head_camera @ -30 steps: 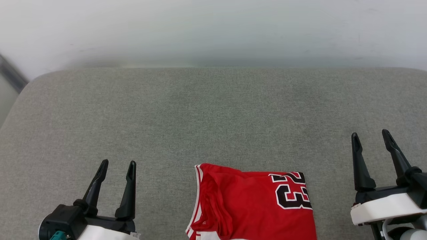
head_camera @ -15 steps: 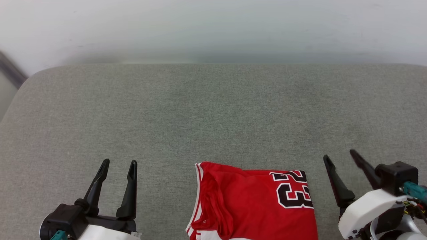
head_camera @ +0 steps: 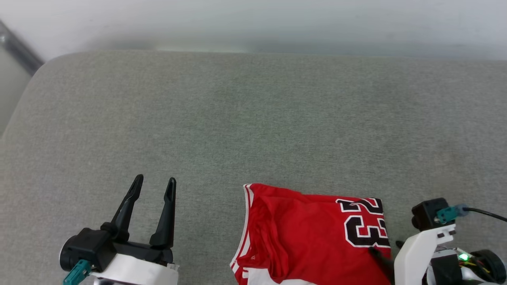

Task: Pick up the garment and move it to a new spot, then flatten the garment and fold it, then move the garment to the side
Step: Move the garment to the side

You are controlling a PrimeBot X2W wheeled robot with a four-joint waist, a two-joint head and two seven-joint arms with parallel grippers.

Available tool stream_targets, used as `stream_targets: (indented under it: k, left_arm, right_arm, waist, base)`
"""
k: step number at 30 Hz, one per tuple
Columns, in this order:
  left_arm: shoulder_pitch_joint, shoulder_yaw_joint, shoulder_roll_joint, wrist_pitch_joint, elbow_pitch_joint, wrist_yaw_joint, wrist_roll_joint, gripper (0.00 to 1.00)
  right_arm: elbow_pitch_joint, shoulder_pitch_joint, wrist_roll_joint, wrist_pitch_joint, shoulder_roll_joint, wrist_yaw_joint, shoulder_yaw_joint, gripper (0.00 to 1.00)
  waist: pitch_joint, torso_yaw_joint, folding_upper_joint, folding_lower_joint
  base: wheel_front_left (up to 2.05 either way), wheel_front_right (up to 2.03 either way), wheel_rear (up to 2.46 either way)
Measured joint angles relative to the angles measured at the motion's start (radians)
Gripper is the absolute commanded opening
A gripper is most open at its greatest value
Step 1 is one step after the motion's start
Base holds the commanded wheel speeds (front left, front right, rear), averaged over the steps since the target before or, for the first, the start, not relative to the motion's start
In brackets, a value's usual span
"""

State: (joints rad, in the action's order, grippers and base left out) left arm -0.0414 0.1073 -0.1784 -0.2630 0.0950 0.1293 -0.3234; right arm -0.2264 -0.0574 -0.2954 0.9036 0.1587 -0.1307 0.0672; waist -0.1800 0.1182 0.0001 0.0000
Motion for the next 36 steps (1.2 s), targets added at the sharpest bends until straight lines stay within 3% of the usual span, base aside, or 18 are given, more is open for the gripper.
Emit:
stream_targets:
  k: [8, 13, 14, 15, 16, 21, 25, 31, 36]
  left_arm:
    - [0.028, 0.02, 0.0, 0.0, -0.012, 0.0, -0.006, 1.0]
    - [0.028, 0.026, 0.0, 0.0, -0.021, 0.0, -0.008, 1.0]
    - [0.029, 0.028, 0.0, 0.0, -0.023, 0.0, -0.008, 1.0]
    - [0.029, 0.029, 0.0, 0.0, -0.025, 0.0, -0.008, 1.0]
    - [0.029, 0.03, 0.0, 0.0, -0.027, 0.0, -0.008, 1.0]
    - [0.025, 0.031, 0.001, 0.0, -0.032, 0.0, -0.008, 1.0]
    - [0.012, 0.038, 0.0, 0.0, -0.03, 0.0, -0.008, 1.0]
    - [0.003, 0.076, 0.009, 0.0, -0.025, 0.0, -0.008, 1.0]
    - [0.014, 0.13, 0.024, 0.0, -0.021, 0.0, -0.006, 1.0]
  right_arm:
    - [0.133, 0.037, 0.036, -0.006, -0.067, 0.0, -0.015, 1.0]
    - [0.198, 0.054, 0.073, -0.032, -0.068, 0.002, 0.017, 1.0]
    - [0.209, 0.057, 0.083, -0.039, -0.064, 0.002, 0.026, 0.57]
    - [0.219, 0.059, 0.089, -0.05, -0.06, 0.002, 0.034, 0.24]
    - [0.229, 0.061, 0.095, -0.063, -0.055, 0.002, 0.042, 0.0]
    - [0.269, 0.084, 0.118, -0.115, -0.037, 0.0, 0.085, 0.0]
    - [0.259, 0.123, 0.178, -0.143, 0.023, -0.001, 0.157, 0.0]
    - [0.197, 0.235, 0.264, -0.115, 0.217, -0.001, 0.305, 0.0]
    - [0.159, 0.372, 0.262, -0.077, 0.391, -0.001, 0.411, 0.0]
  waist:
    - [-0.031, 0.058, 0.0, 0.0]
    - [-0.035, 0.083, 0.0, -0.0001]
    - [-0.034, 0.086, 0.0, -0.0001]
    - [-0.033, 0.088, -0.0001, -0.0001]
    - [-0.031, 0.089, 0.0, -0.0001]
    - [-0.01, 0.083, 0.0, -0.0001]
    - [0.008, 0.057, 0.0, 0.0]
    - [0.023, -0.019, 0.0, 0.0]
    - [0.014, -0.106, -0.0001, 0.0]
  base:
    - [0.0, 0.0, 0.0]
    - [0.0, 0.0, 0.0]
    - [0.0, 0.0, 0.0]
    - [0.0, 0.0, 0.0]
    - [0.0, 0.0, 0.0]
    - [0.0, 0.0, 0.0]
    - [0.0, 0.0, 0.0]
    - [0.0, 0.0, 0.0]
    - [0.0, 0.0, 0.0]
